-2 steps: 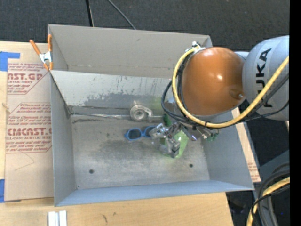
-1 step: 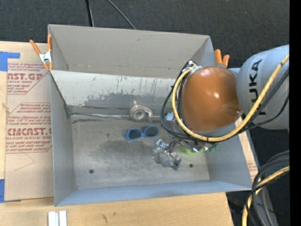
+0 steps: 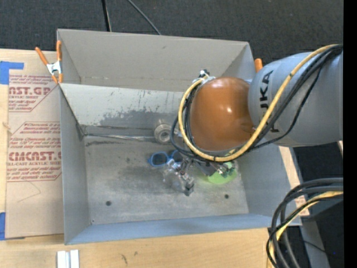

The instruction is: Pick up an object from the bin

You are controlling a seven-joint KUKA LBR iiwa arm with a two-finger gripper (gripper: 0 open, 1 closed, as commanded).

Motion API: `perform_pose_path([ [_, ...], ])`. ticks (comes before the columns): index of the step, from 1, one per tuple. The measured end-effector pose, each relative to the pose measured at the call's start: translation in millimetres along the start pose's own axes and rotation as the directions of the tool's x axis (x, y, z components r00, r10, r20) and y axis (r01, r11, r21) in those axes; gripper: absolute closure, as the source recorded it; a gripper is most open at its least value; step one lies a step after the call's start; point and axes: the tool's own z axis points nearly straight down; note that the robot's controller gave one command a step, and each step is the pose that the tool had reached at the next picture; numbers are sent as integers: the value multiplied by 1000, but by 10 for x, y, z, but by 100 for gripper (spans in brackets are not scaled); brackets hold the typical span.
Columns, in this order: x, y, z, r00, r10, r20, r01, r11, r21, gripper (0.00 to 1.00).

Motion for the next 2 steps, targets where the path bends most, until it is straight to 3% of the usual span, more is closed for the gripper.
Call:
perform_pose_path([
  [1, -465, -415, 74, 969, 247, 4, -247, 969, 3, 100],
  [2, -458, -408, 74, 969, 246, 2, -246, 969, 2, 0],
])
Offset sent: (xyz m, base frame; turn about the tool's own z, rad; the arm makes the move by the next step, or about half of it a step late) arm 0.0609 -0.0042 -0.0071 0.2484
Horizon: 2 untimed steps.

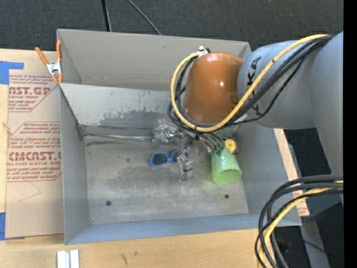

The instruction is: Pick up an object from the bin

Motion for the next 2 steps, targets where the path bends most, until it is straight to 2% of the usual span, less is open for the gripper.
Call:
perform_pose_path([
  [1, -85, 22, 583, 995, 97, -5, -97, 995, -1, 0],
  [2, -96, 14, 554, 995, 97, -1, -97, 995, 0, 100],
])
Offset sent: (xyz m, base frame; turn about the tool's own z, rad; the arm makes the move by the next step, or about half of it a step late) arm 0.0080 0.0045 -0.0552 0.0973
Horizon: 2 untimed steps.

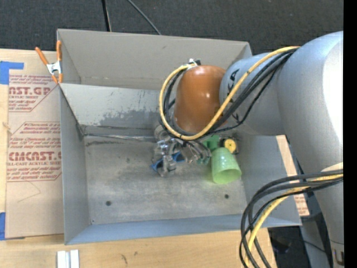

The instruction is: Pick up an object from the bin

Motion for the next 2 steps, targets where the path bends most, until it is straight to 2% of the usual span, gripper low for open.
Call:
perform_pose_path([
  [1, 181, 91, -1023, 1000, -18, 7, 18, 1000, 3, 100],
  [2, 116, 175, -1750, 802, -598, 3, 598, 802, 4, 100],
])
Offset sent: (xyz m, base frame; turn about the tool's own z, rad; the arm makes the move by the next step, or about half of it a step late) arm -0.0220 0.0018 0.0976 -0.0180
